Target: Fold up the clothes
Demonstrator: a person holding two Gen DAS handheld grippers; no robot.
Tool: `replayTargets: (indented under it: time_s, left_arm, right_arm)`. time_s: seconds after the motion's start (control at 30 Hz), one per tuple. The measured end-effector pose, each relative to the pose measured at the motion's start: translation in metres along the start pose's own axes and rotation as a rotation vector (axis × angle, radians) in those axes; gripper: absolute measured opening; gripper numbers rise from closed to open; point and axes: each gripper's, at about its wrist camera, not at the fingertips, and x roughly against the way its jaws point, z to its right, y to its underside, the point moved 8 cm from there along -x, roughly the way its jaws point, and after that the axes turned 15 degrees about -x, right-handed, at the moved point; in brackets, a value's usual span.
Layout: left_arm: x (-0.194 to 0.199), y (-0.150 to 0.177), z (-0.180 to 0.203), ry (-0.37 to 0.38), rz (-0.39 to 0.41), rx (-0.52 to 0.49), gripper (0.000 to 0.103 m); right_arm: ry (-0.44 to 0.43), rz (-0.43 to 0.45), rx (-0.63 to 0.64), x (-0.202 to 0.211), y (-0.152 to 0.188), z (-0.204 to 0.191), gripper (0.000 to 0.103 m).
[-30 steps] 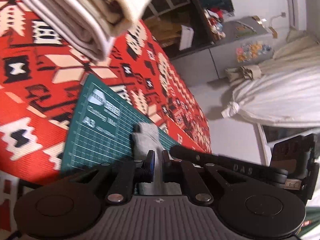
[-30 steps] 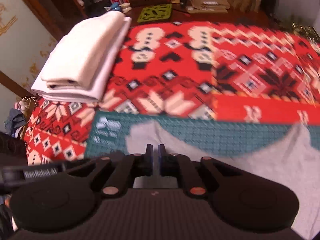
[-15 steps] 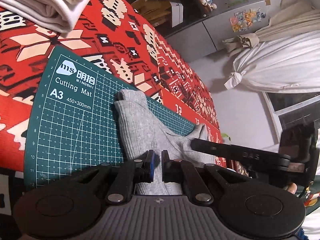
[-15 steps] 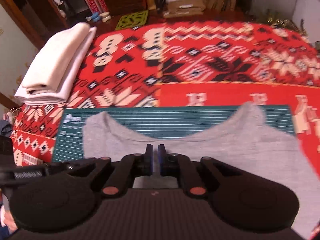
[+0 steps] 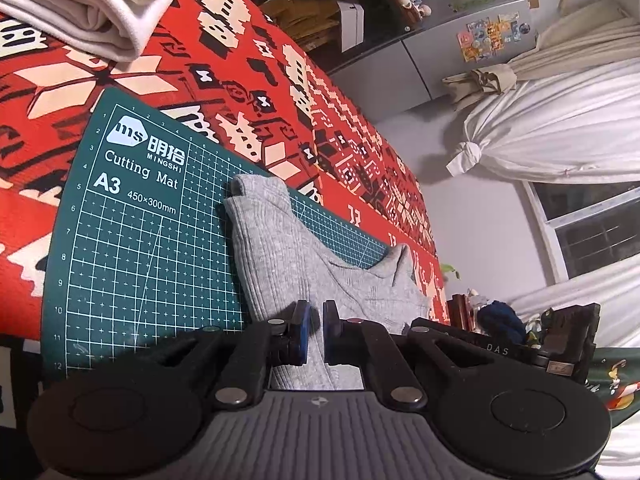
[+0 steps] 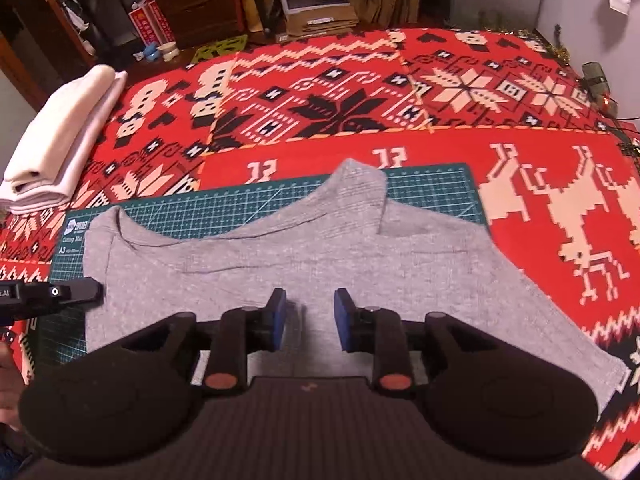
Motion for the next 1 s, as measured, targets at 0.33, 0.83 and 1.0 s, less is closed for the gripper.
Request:
replayTargets:
  time_s: [0.33, 0.83, 1.0]
  left_arm:
    - [-0.002, 0.002, 0.000, -0.027, -0.010, -0.015, 0.005]
    - [-0.003, 0.001, -0.001, -0.012, -0.012, 0.002, 0.005]
    - [-0.004, 0.001, -0.001, -0.010, -0.012, 0.001, 0.005]
  right_arm:
    - [0.056, 0.093, -0.046, 0.000, -0.009, 0.002, 0.000]
    - [-0.079, 0.063, 0.156, -0.002, 0.005, -0.064, 0.014]
    - [-0.056, 0.078, 0.339, -0.015, 0.023, -0.095, 0.015]
